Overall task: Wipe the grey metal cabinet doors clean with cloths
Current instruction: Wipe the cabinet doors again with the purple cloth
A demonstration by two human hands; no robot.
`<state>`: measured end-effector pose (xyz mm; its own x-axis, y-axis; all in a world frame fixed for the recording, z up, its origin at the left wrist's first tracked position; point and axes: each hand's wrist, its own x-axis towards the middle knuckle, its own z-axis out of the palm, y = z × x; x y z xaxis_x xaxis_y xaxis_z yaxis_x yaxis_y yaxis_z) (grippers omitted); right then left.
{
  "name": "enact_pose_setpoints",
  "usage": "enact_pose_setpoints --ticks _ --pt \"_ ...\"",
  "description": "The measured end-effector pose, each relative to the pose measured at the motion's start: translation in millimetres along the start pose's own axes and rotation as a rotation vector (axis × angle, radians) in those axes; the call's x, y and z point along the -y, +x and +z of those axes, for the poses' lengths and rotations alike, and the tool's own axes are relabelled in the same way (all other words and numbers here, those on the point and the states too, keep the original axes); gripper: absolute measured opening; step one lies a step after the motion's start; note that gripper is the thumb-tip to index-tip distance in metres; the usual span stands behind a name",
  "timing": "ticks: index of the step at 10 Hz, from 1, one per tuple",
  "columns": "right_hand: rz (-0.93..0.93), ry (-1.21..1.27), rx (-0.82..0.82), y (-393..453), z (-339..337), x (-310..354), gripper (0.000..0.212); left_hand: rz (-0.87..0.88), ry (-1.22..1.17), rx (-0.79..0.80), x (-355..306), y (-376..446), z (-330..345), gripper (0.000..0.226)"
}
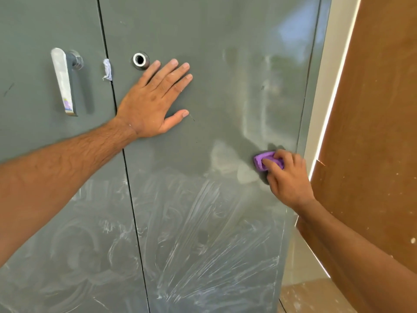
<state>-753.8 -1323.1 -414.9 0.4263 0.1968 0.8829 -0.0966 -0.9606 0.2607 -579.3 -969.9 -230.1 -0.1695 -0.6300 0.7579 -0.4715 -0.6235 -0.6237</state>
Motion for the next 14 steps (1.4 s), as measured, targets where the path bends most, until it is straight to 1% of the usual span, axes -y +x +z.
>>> enact_pose_setpoints --ticks 1,2,3,4,5,6,7,8,9,10,11,12,13,14 --pt "0.278 0.019 -0.084 9 5 24 0.029 -0.003 -0.001 -0.01 -1 0 1 0.073" --pt "-0.069 0.02 0.069 -18 12 23 0.044 -0.002 0.001 -0.009 -1 0 1 0.073" --pt "-0.11 0.02 0.043 -14 -1 1 0.022 -0.003 0.007 -0.006 -2 0 0 0.073" --pt "0.313 0.097 -0.098 10 -2 18 0.022 -0.001 0.007 -0.003 -1 0 1 0.073" --pt "0.066 0.104 -0.061 7 11 43 0.039 -0.006 0.013 -0.004 -2 0 0 0.073" --pt "-0.312 0.115 0.089 -3 7 29 0.037 -0.003 0.001 -0.004 -2 0 0 0.073" --pt "0.003 0.166 -0.057 26 -2 29 0.027 -0.007 0.001 -0.006 -2 -1 1 0.073" --pt "0.189 0.197 -0.196 49 8 67 0.037 -0.01 0.002 -0.008 -1 -1 1 0.073" --pt "-0.304 0.185 -0.034 22 25 88 0.048 -0.007 -0.003 -0.002 -1 -1 1 0.073" --pt "-0.434 0.175 0.049 20 16 69 0.04 -0.007 -0.005 0.006 0 -1 0 0.073" --pt "0.018 0.224 -0.136 49 12 77 0.03 -0.012 0.002 0.009 0 -1 0 0.073" --pt "0.103 0.249 -0.206 59 25 121 0.042 -0.007 0.007 0.015 -1 -2 -1 0.073" --pt "-0.416 0.225 0.018 39 31 127 0.036 -0.003 0.003 0.015 0 -2 -1 0.072" --pt "-0.368 0.233 -0.011 62 17 105 0.019 -0.007 0.005 0.016 -1 -2 -1 0.073"
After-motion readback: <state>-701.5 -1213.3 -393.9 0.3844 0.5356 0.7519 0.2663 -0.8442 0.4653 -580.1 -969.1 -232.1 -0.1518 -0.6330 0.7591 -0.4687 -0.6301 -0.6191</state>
